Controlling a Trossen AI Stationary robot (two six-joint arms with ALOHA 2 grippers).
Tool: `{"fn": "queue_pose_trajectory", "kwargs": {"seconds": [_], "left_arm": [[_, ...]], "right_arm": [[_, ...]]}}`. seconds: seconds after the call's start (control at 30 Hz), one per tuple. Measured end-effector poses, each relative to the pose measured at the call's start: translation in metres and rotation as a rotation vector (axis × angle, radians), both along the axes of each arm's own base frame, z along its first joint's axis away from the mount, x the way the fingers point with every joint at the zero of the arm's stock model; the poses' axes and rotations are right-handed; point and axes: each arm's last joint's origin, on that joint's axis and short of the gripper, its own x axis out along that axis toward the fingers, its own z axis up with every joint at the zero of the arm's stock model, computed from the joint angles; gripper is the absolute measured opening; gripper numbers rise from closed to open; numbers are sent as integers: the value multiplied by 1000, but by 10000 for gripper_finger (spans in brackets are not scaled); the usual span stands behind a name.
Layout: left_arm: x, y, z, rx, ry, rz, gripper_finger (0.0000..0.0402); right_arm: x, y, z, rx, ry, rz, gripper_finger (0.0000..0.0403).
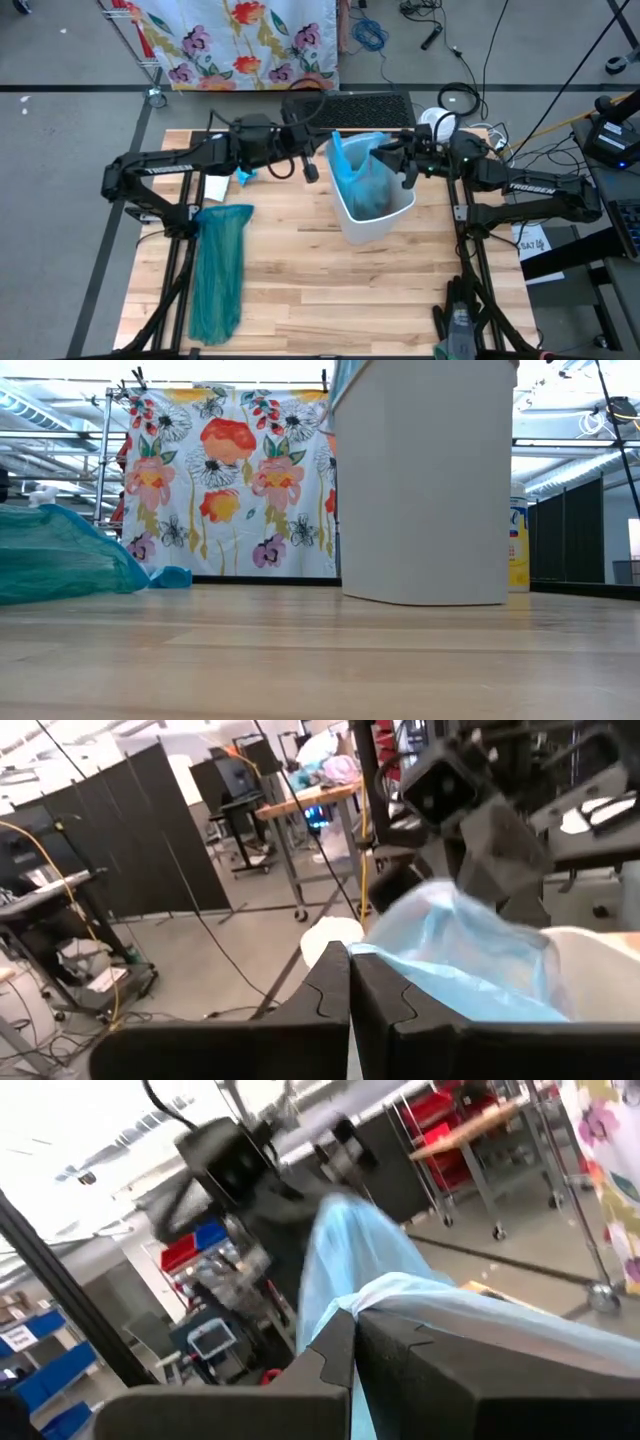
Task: Place trash/remove bag and relplace
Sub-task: Close the blue trash bag
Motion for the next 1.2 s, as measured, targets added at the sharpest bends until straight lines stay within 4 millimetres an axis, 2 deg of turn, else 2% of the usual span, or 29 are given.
{"fn": "queue_pose_trajectory", "kwargs": {"seconds": [0.23, 0.43, 0.67, 0.87, 1.2], "left_arm": [[9, -4, -11, -15, 53, -16, 2], [9, -9, -10, -58, 33, -12, 25], [9, -8, -11, -185, -2, 9, 79], [9, -11, -16, -192, 41, 6, 130], [9, -21, -21, -219, 84, 15, 136]], "right_arm": [[-10, 2, 11, -47, -77, -7, 0], [-14, 3, 14, -53, -92, -9, 0], [-13, 3, 9, -39, -37, -8, 0], [-13, 3, 8, -38, -30, -7, 0], [-14, 3, 7, -34, -13, -2, 0]]}}
